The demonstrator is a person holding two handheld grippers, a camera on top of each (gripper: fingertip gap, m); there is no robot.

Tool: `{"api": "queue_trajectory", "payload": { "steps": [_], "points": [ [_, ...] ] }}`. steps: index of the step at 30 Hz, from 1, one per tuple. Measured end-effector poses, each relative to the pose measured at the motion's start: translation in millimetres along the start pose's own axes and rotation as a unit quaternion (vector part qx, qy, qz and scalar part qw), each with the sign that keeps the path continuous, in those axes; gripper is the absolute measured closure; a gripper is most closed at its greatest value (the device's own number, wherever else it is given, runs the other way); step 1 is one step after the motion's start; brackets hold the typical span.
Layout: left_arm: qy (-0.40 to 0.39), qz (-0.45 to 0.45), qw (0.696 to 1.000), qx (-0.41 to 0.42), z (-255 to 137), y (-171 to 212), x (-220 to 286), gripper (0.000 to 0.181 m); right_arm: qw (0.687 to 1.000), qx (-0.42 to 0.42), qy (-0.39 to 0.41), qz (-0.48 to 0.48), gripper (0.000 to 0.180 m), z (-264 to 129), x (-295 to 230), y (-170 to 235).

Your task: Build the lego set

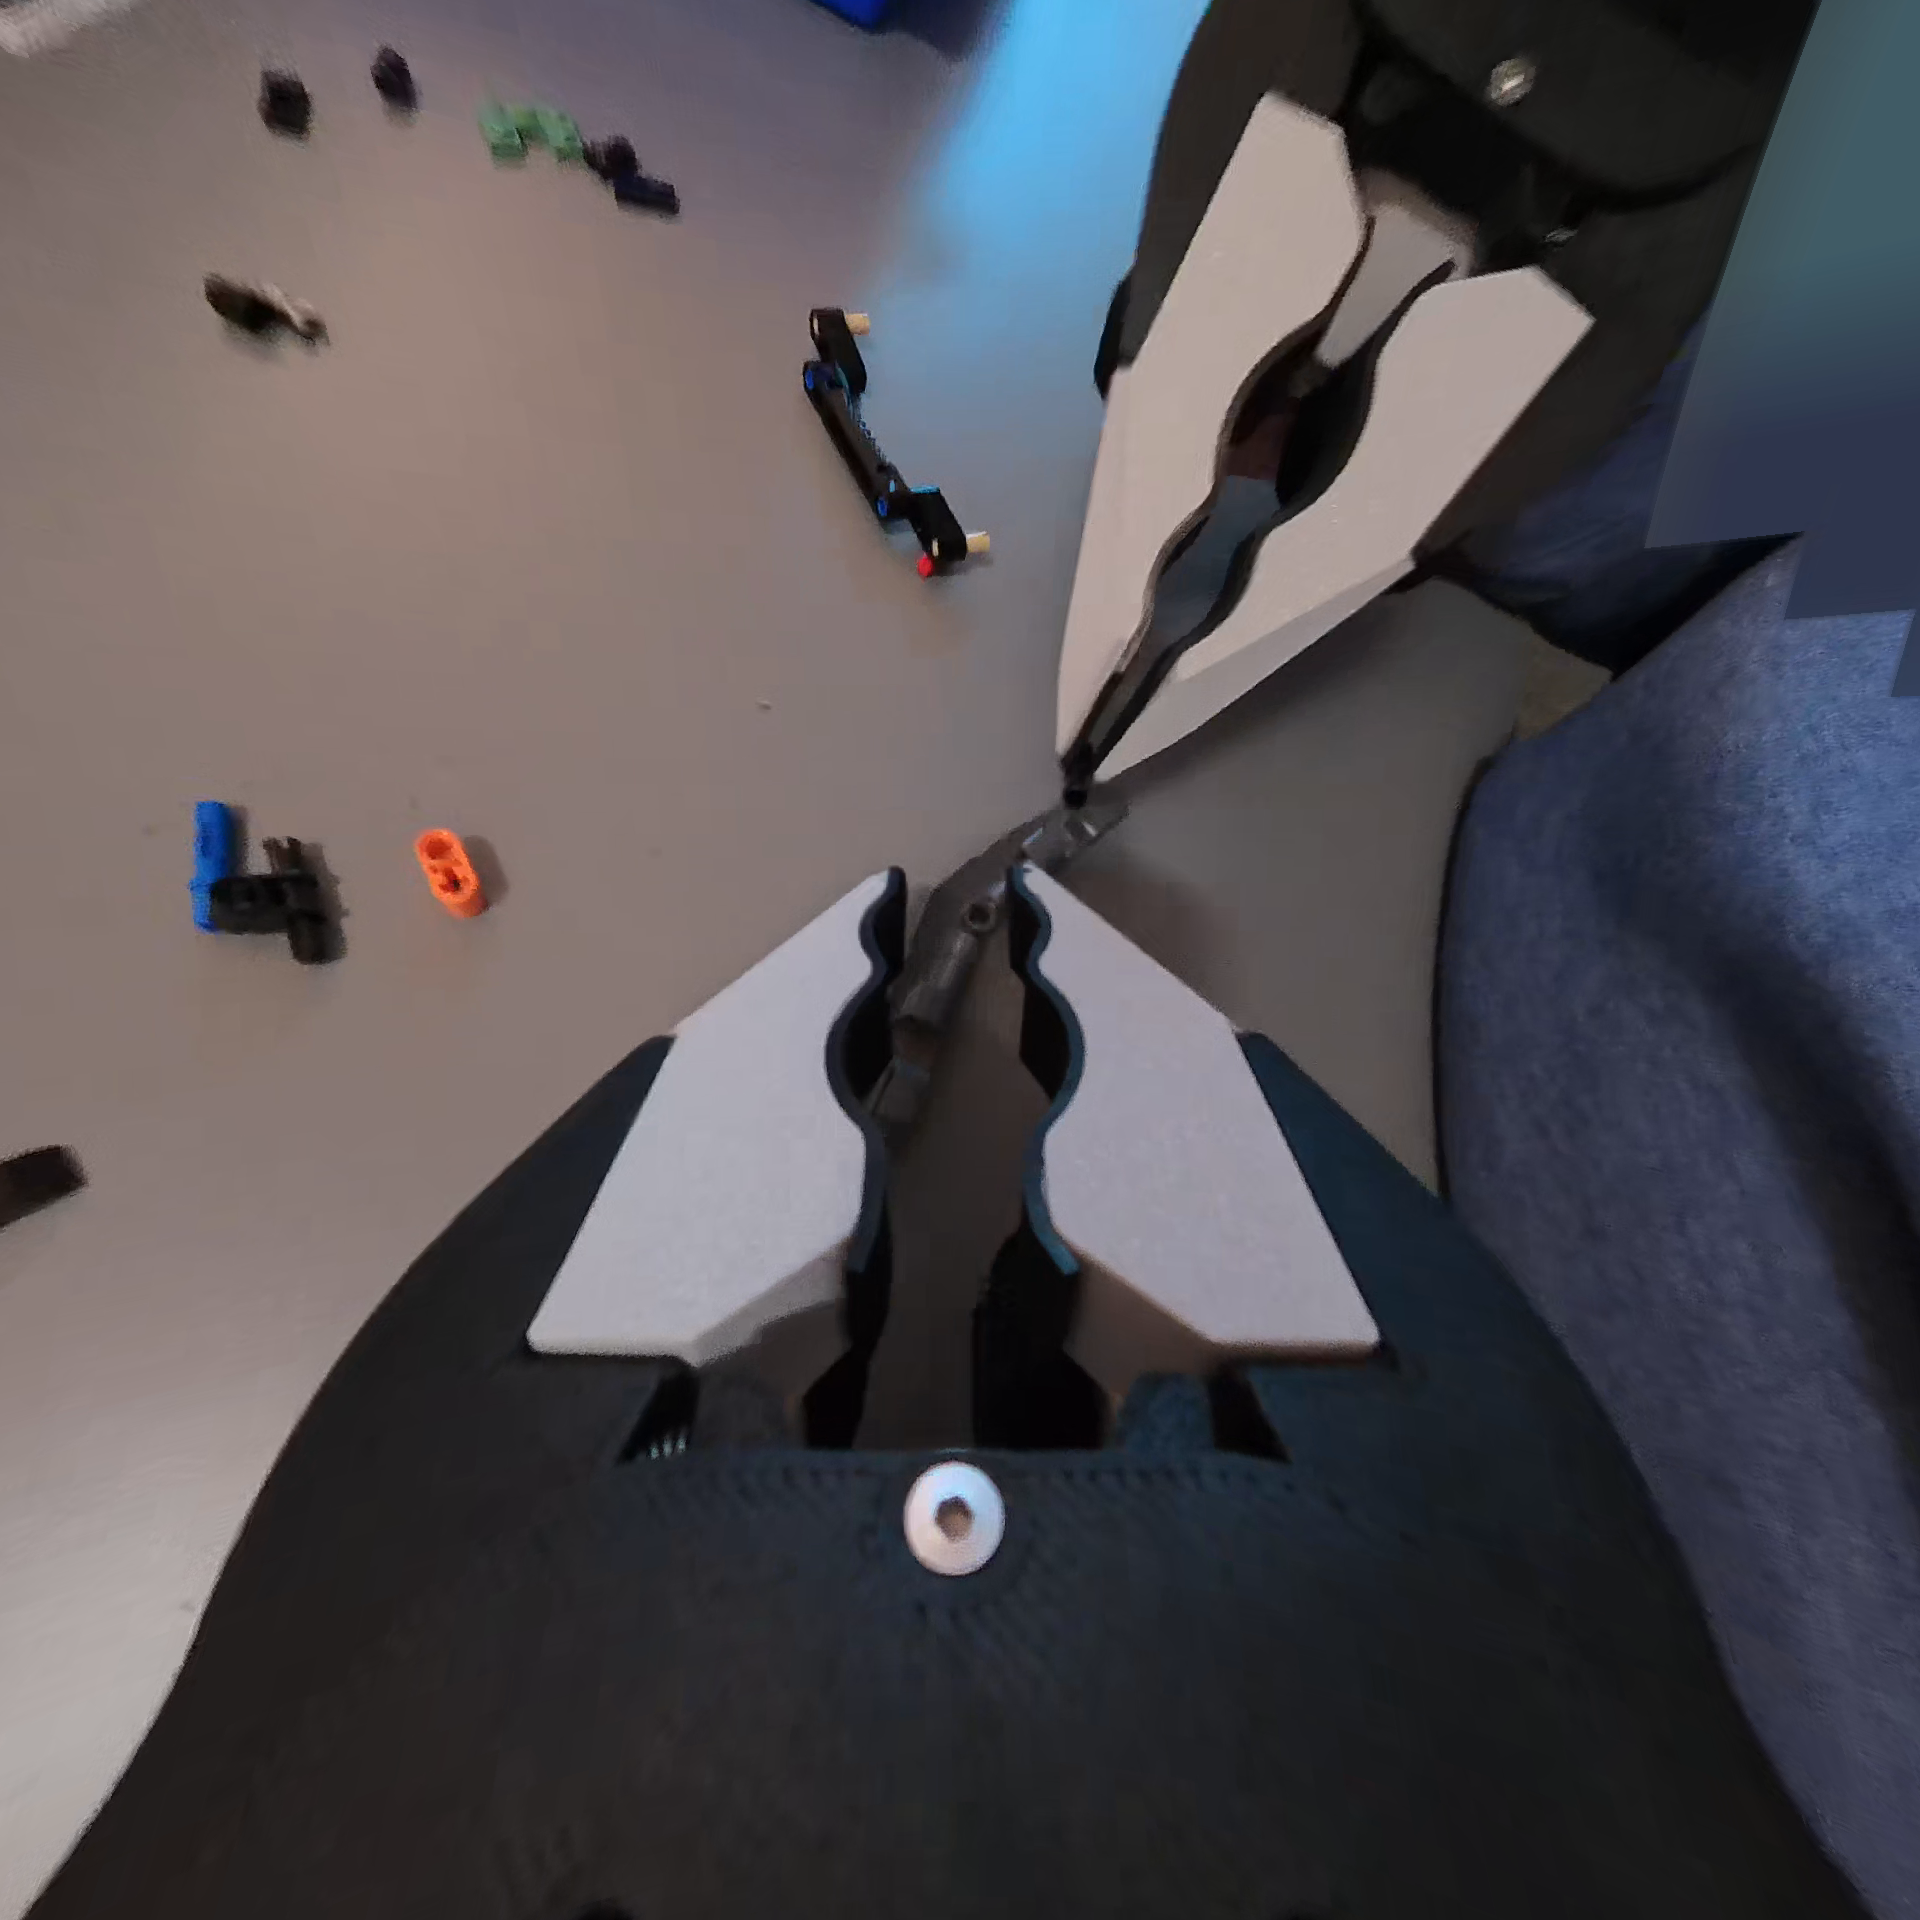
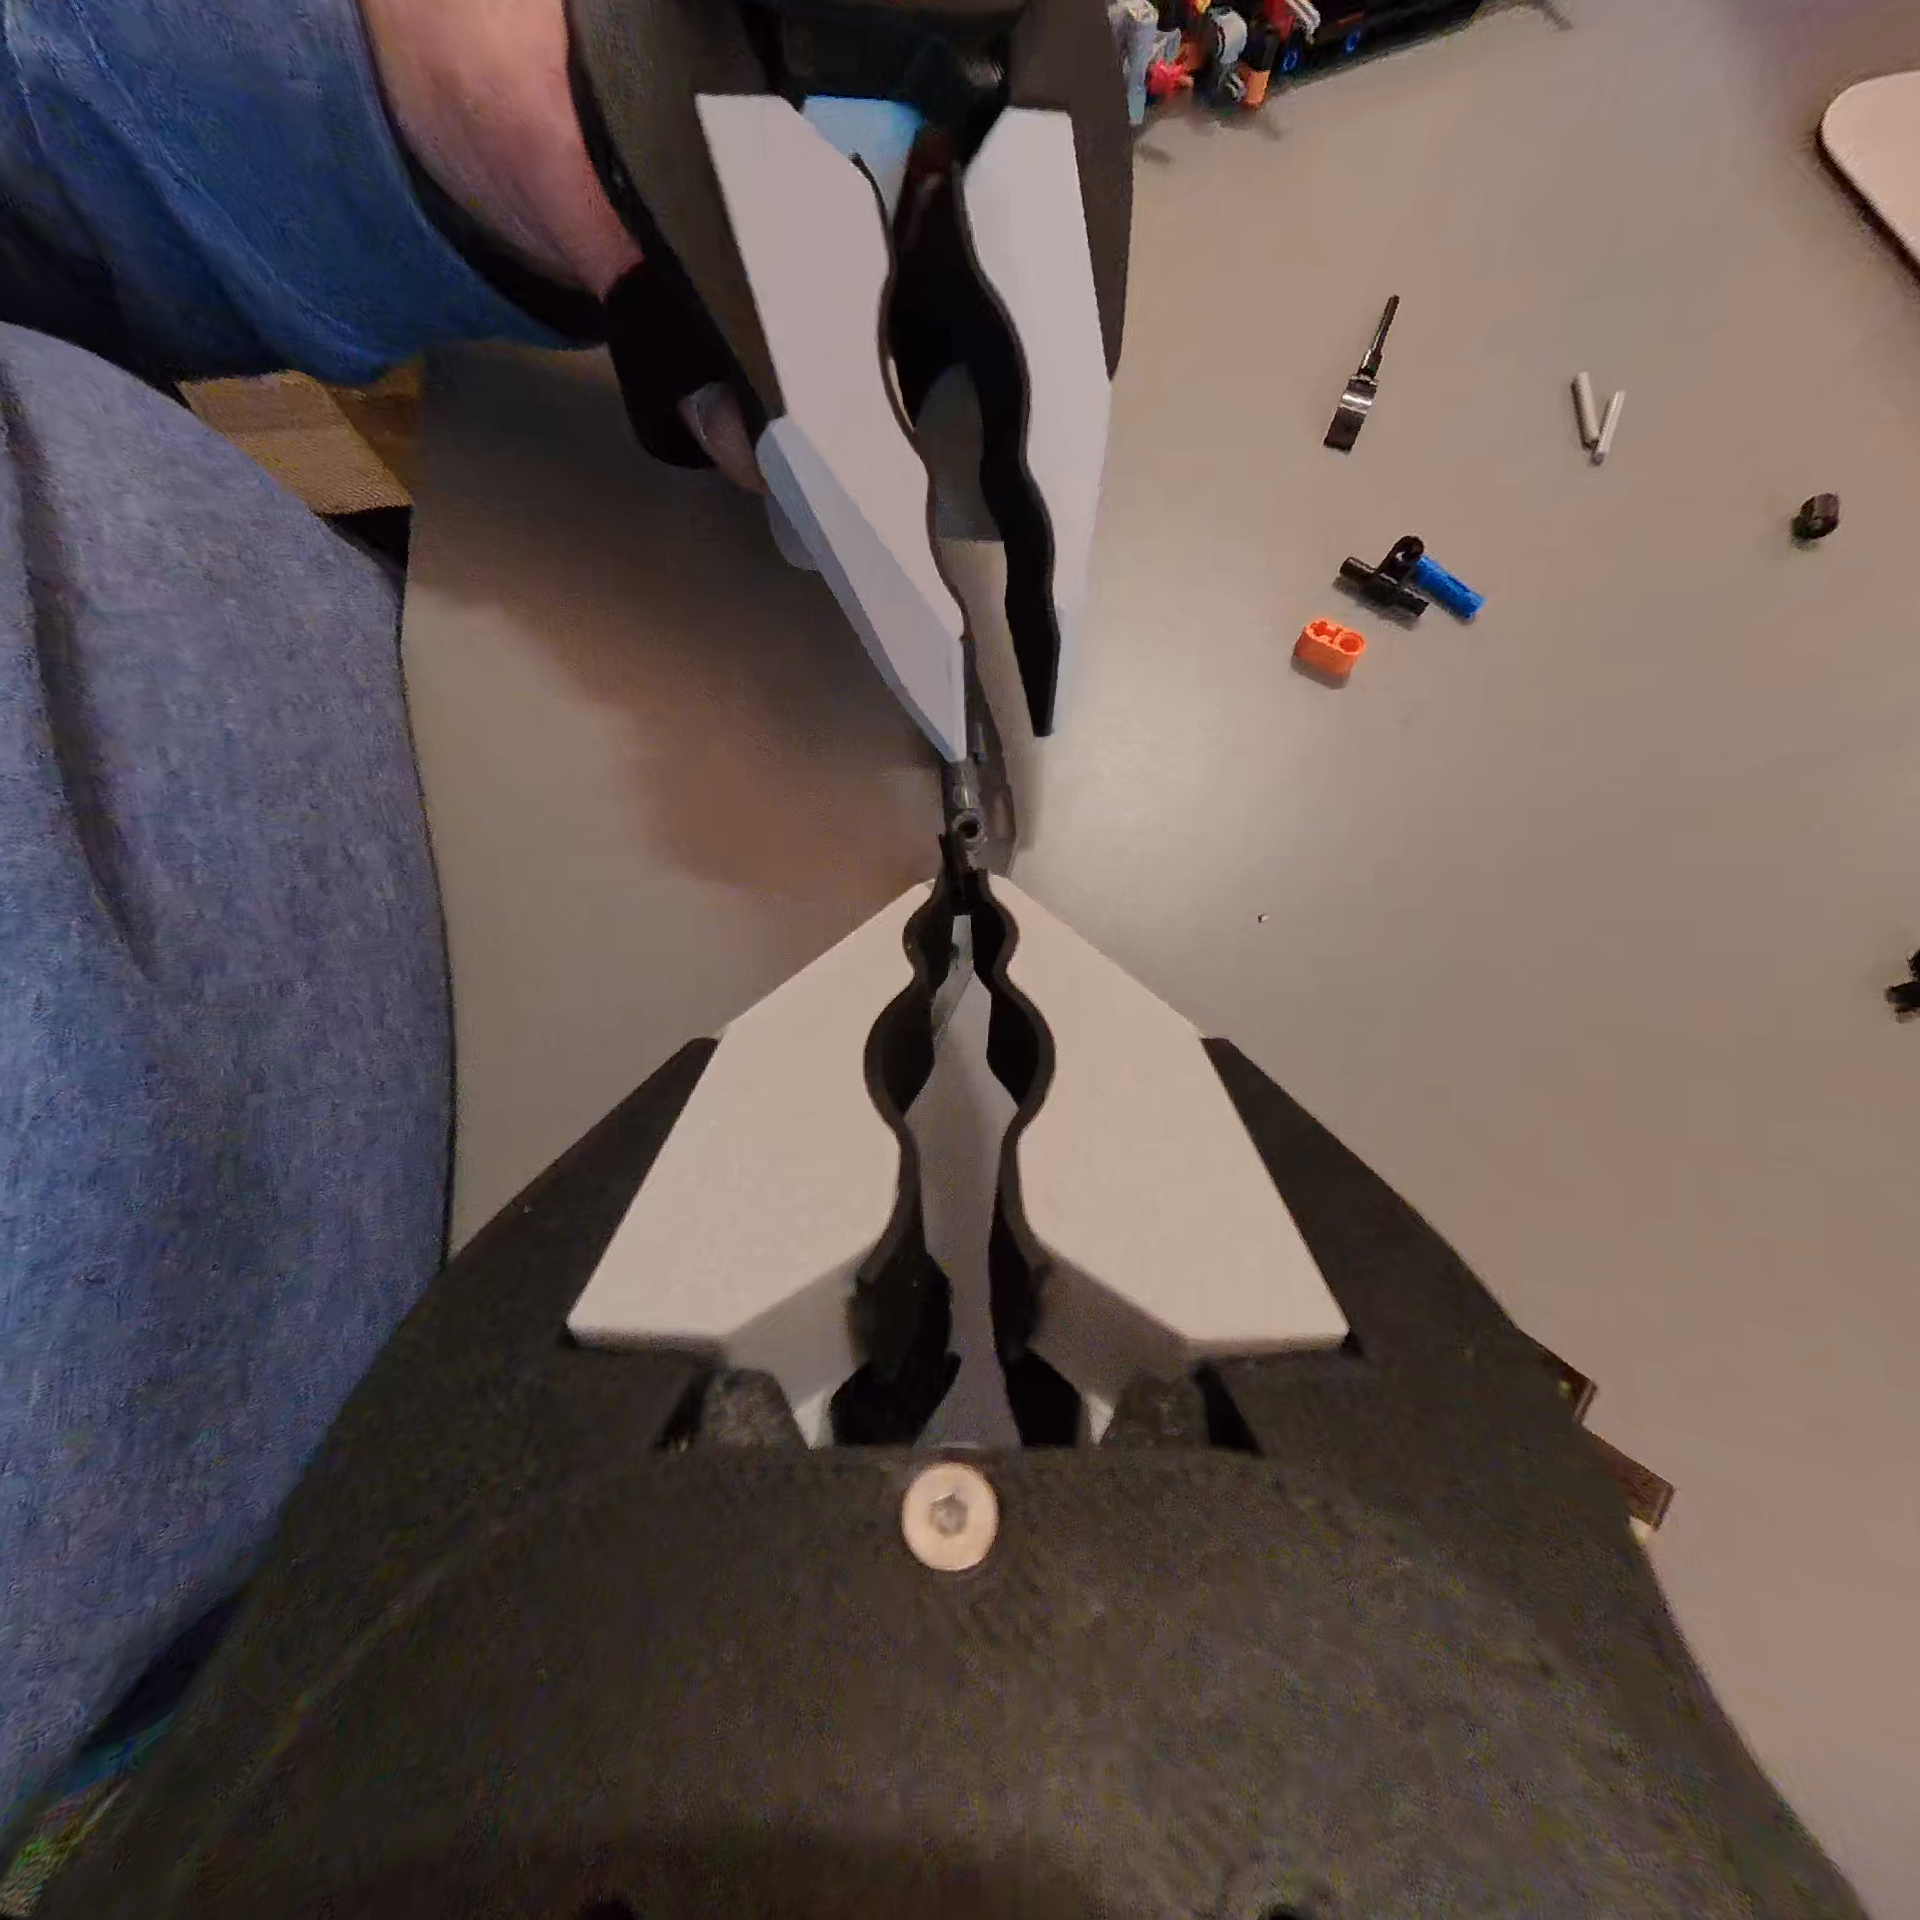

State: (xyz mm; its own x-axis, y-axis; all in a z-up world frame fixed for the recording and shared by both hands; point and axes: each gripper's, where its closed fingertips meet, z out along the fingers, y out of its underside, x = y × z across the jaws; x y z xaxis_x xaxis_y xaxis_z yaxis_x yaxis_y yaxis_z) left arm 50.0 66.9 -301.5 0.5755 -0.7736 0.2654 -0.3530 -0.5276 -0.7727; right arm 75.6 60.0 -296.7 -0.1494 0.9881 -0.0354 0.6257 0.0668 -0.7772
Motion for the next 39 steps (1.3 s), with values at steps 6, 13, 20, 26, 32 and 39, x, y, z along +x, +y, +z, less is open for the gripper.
{"api": "queue_trajectory", "payload": {
  "steps": [6, 13, 20, 26, 32, 39],
  "points": [
    [-0.095, 0.205, 0.974, 0.008, -7, -19, 19, 0.164, 0.999, 0.017, -0.032, 0.04, 0.179, -2, 0, -8],
    [-0.181, 0.348, 0.919, -0.043, 3, -16, 21, 0.17, 0.989, 0.047, -0.105, 0.093, 0.178, -7, -7, -18],
    [-0.208, 0.376, 0.902, -0.035, 4, -20, 23, 0.178, 0.982, 0.063, -0.131, 0.121, 0.178, -9, -8, -20],
    [-0.229, 0.388, 0.892, -0.03, 2, -24, 23, 0.177, 0.974, 0.071, -0.153, 0.149, 0.178, -12, -6, -22],
    [-0.247, 0.42, 0.872, -0.046, 2, -22, 22, 0.177, 0.973, 0.06, -0.158, 0.157, 0.178, -10, -6, -21],
    [-0.268, 0.437, 0.857, -0.046, 0, -26, 22, 0.172, 0.967, 0.056, -0.175, 0.176, 0.178, -10, -6, -22]
  ]
}}
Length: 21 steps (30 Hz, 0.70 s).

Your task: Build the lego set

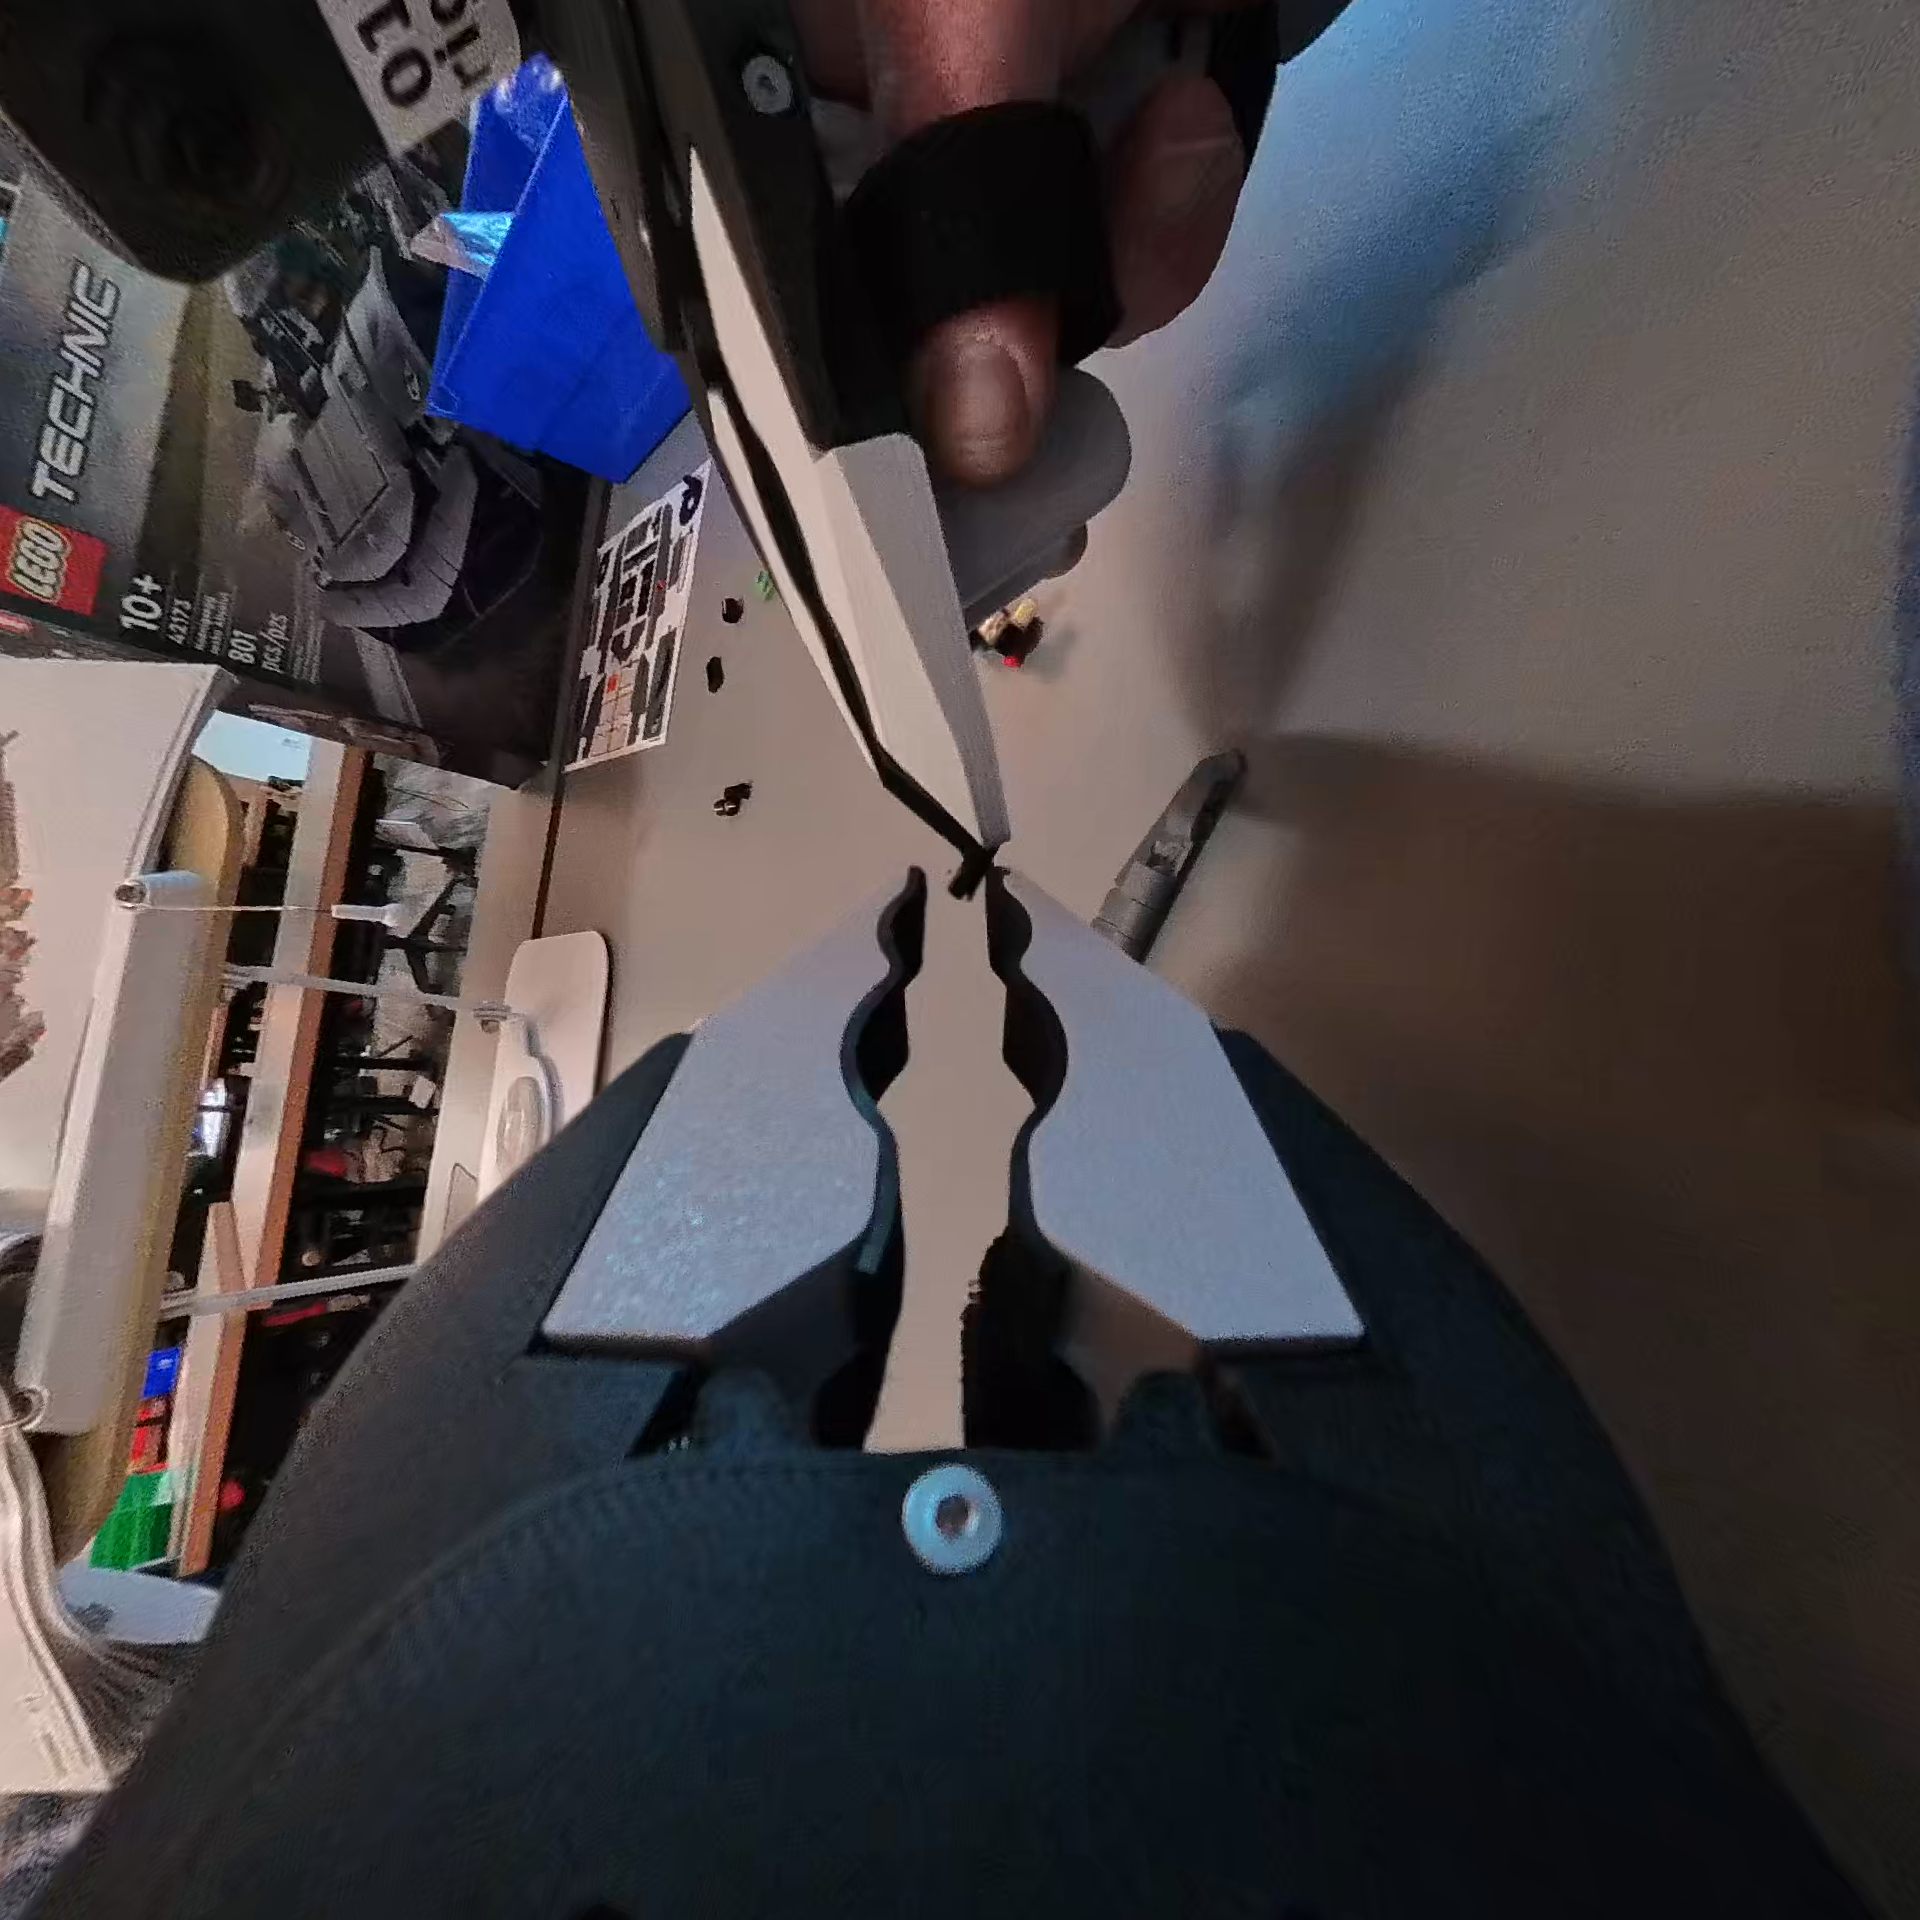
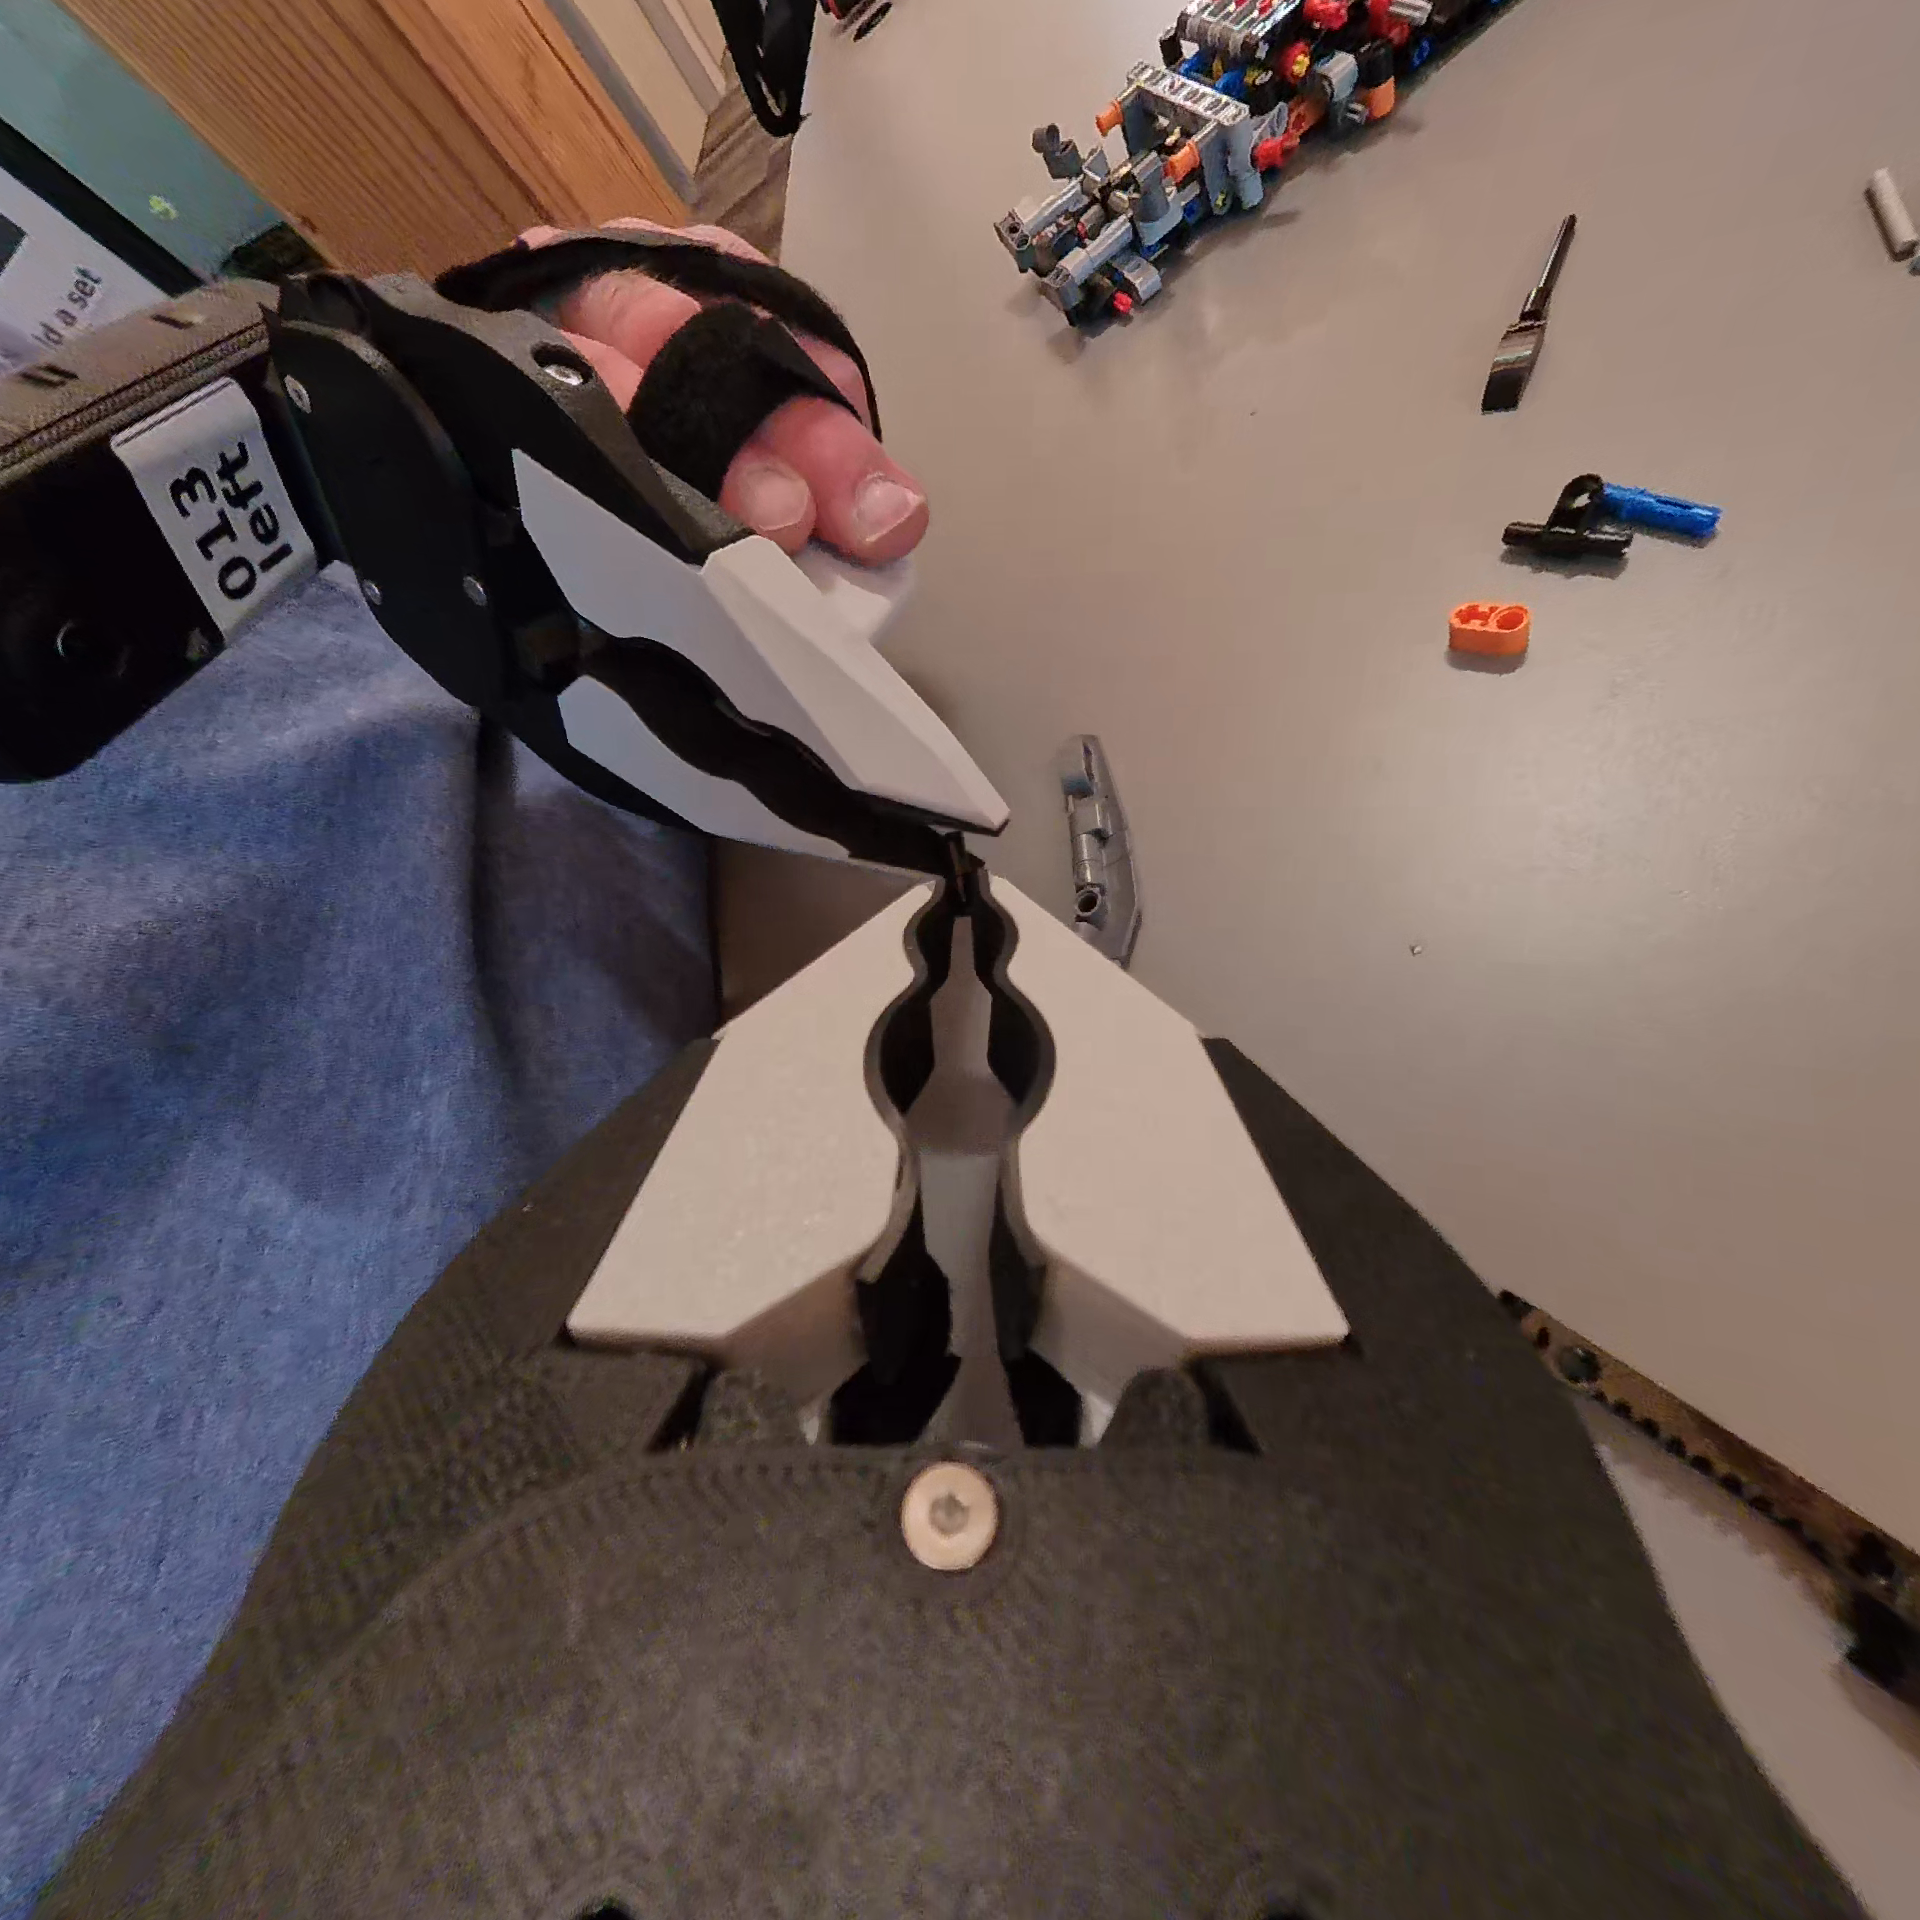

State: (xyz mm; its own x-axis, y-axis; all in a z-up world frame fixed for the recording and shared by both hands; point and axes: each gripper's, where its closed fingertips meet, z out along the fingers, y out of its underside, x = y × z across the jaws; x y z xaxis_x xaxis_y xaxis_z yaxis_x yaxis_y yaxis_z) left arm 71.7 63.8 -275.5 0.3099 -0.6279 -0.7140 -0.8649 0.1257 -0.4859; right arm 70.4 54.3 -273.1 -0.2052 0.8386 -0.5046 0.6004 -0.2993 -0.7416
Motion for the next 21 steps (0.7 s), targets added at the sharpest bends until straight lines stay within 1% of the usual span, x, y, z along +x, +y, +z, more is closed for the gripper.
{"api": "queue_trajectory", "payload": {
  "steps": [8, 12, 15, 17, 19, 21],
  "points": [
    [0.006, 0.048, 0.999, -0.012, 0, 2, 4, 0.177, 1.0, -0.012, -0.006, 0.012, 0.178, 2, 2, 1],
    [0.014, 0.036, 0.999, -0.014, -1, 3, 5, 0.179, 1.0, -0.005, -0.013, 0.018, 0.178, 2, 2, 0],
    [0.02, -0.021, 1.0, 0.002, -3, 1, 0, 0.178, 1.0, 0.019, -0.015, 0.004, 0.178, -1, 0, -7],
    [0.032, -0.091, 0.995, 0.037, -7, -4, -6, 0.179, 0.998, 0.047, -0.016, -0.024, 0.177, -6, -5, -16],
    [0.059, -0.158, 0.983, 0.071, -11, -9, -10, 0.179, 0.995, 0.075, -0.01, -0.069, 0.17, -13, -11, -24],
    [0.094, -0.221, 0.965, 0.108, -15, -15, -12, 0.179, 0.986, 0.091, 0.015, -0.136, 0.167, -18, -15, -28]
  ]
}}
